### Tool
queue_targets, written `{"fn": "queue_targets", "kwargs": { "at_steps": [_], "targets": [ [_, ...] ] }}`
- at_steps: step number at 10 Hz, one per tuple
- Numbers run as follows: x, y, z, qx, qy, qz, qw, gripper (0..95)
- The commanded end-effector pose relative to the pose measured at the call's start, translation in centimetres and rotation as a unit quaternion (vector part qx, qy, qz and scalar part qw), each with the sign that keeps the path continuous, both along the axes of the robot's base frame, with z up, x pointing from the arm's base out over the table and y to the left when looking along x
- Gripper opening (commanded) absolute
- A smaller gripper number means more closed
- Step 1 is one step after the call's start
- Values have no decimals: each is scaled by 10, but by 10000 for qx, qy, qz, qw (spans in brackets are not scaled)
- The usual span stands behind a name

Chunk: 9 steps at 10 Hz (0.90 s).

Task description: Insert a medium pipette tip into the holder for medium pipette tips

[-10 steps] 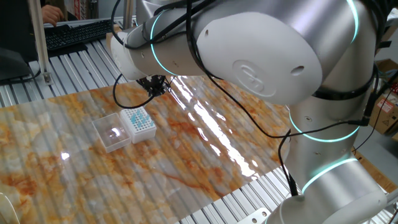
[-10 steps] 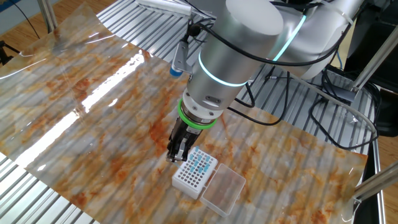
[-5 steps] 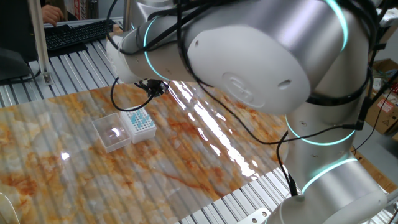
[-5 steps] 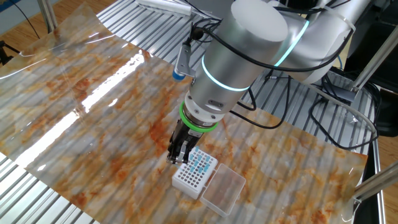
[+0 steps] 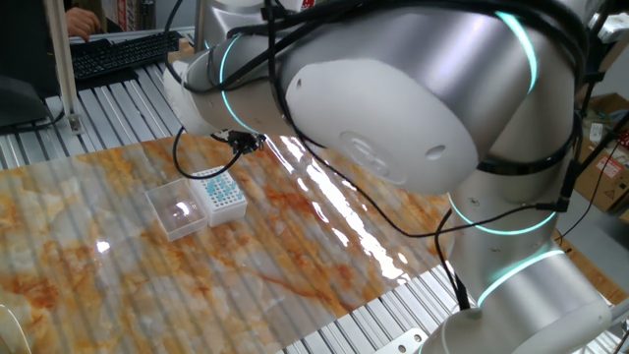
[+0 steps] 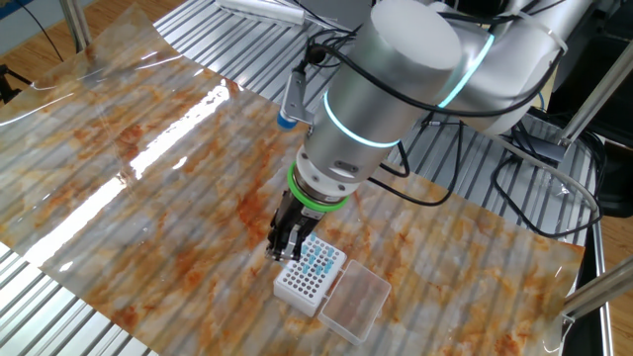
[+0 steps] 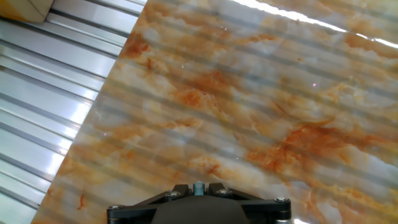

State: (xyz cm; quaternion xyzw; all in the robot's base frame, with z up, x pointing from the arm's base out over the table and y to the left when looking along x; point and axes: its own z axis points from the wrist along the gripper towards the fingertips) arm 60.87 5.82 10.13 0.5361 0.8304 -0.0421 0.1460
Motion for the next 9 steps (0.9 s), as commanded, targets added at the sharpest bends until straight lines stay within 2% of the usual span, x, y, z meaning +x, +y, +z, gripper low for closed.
{"fn": "queue_targets", "kwargs": {
  "at_steps": [1, 9],
  "targets": [
    [-1, 1, 0, 15, 5, 3, 10000, 0],
    [-3, 4, -2, -98, -10, 8, 10000, 0]
  ]
}}
